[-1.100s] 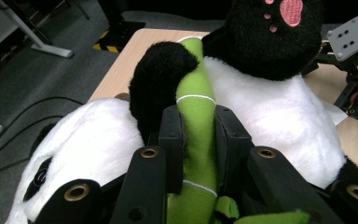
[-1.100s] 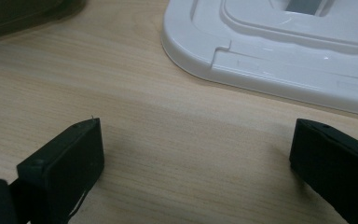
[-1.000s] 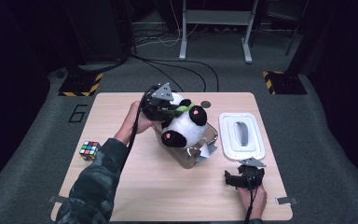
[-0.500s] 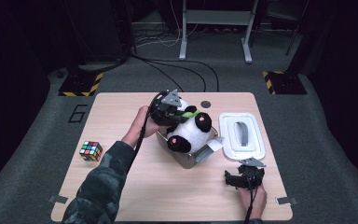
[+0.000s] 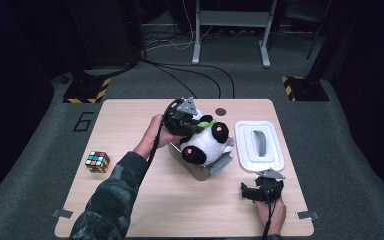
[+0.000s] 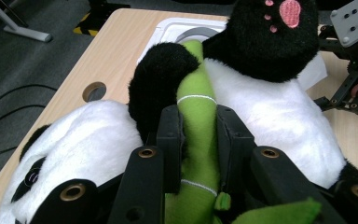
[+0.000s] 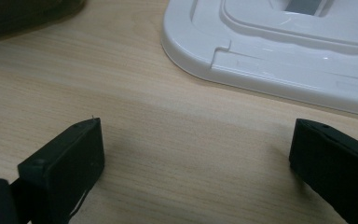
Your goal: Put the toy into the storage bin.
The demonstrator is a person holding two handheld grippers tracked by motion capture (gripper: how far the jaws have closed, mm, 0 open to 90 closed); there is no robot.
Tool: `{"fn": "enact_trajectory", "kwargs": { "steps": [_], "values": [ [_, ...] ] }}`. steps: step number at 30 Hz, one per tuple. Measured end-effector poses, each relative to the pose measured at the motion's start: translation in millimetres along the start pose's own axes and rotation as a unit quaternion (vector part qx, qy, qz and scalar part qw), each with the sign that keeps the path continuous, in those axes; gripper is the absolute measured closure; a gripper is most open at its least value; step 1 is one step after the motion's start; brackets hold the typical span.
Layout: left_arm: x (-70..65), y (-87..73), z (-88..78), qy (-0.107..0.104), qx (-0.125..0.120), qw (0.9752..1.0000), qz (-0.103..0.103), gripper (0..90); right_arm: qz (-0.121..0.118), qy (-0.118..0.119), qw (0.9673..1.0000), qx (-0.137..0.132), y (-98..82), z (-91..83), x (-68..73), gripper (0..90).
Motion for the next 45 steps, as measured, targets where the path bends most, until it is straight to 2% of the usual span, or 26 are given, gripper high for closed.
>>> {"fn": "enact_trajectory", "kwargs": {
  "steps": [6,13,16,22,26,29,32,36,40,45],
  "values": [
    [0.7,-0.2,5.6,0.007,-0.002,1.0000,-0.002,73.1,-0.002,0.001,1.0000,-0.002,0.2,0.2,-0.3,2.5],
    [-0.1,-0.8,15.5,0.014,0.011,0.9998,0.003,72.2,0.000,-0.001,1.0000,-0.002,0.1,0.2,-0.1,2.6],
    [0.9,-0.1,16.4,0.026,0.009,0.9996,-0.004,68.6,-0.001,-0.001,1.0000,-0.002,0.1,0.2,-0.2,2.7],
    [4.8,2.3,0.6,0.046,-0.013,0.9977,-0.049,38.2,-0.001,-0.001,1.0000,-0.002,0.1,0.1,-0.2,2.7],
    [7.9,-1.5,-8.8,0.056,-0.015,0.9944,-0.088,20.8,-0.001,-0.001,1.0000,-0.002,0.2,0.3,-0.2,2.7],
    [10.3,-10.0,-5.8,0.053,0.007,0.9925,-0.110,16.1,0.000,0.000,1.0000,-0.002,0.2,0.2,-0.1,2.7],
    [11.1,-15.6,-1.8,0.058,0.005,0.9906,-0.124,15.2,-0.003,0.000,1.0000,-0.003,0.5,0.5,-0.4,2.7],
    [10.8,-19.5,4.5,0.069,0.013,0.9897,-0.125,15.0,-0.003,0.000,1.0000,-0.003,0.5,0.6,-0.4,2.7],
    [11.6,-24.8,9.9,0.071,0.020,0.9882,-0.134,14.8,-0.003,0.000,1.0000,-0.003,0.4,0.5,-0.4,2.7],
    [17.2,-42.4,21.9,0.075,0.036,0.9837,-0.159,15.2,-0.003,0.000,1.0000,-0.003,0.4,0.5,-0.3,2.8]
  ]
}}
Point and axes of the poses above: each handheld gripper's, and its own axes: z roughly forward along the jaws, y roughly out of its top, x roughly to its left, the point moved 7 cm from there along z, roughly forward along the jaws
